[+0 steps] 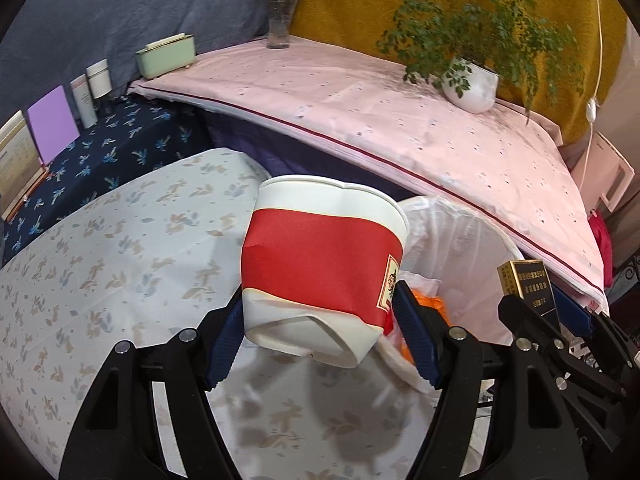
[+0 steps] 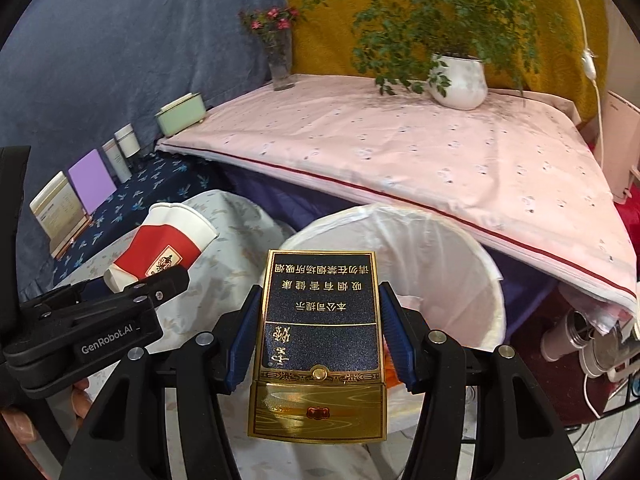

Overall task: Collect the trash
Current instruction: 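Carry the paper cup and gold-black box over the wastebasket, then open both grippers to drop the cup and box into the wastebasket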

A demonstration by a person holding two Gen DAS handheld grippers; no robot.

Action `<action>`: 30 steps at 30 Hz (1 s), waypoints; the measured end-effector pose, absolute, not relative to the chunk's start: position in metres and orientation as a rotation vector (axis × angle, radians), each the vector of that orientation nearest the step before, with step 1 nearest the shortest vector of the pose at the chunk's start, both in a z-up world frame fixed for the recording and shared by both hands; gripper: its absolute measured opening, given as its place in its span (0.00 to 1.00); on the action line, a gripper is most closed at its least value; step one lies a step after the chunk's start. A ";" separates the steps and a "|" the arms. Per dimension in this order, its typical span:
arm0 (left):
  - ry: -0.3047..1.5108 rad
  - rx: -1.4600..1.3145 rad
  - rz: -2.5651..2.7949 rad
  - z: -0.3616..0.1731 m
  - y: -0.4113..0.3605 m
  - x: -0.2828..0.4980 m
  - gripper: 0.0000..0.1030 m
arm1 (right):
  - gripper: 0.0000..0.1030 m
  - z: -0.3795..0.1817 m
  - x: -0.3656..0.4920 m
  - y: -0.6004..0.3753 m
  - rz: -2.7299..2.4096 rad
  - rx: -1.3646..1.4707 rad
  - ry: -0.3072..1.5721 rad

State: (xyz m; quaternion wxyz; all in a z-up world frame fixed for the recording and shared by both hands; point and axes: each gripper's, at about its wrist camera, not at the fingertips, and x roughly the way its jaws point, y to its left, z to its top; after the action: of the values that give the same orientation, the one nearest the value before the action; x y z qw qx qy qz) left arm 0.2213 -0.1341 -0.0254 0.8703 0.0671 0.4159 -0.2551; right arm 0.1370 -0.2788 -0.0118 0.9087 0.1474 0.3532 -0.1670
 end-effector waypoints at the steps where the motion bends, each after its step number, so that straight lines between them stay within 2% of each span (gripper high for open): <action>1: 0.871 0.145 -0.540 -0.026 -0.140 0.219 0.66 | 0.53 -0.012 0.134 -0.284 -0.352 0.308 0.728; 22: 0.916 0.201 -0.624 -0.048 -0.206 0.203 0.66 | 0.53 -0.018 0.115 -0.353 -0.441 0.342 0.729; 27: 0.910 0.198 -0.602 -0.050 -0.202 0.207 0.76 | 0.53 -0.018 0.124 -0.354 -0.436 0.332 0.732; 30: 0.913 0.190 -0.587 -0.051 -0.197 0.211 0.76 | 0.53 -0.020 0.130 -0.353 -0.428 0.326 0.737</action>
State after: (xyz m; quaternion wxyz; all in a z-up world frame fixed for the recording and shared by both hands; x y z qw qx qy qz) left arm 0.2110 -0.1968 -0.0515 0.8521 0.0904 0.4337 -0.2788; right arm 0.1303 -0.3528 -0.0197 0.8977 0.1574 0.3558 -0.2069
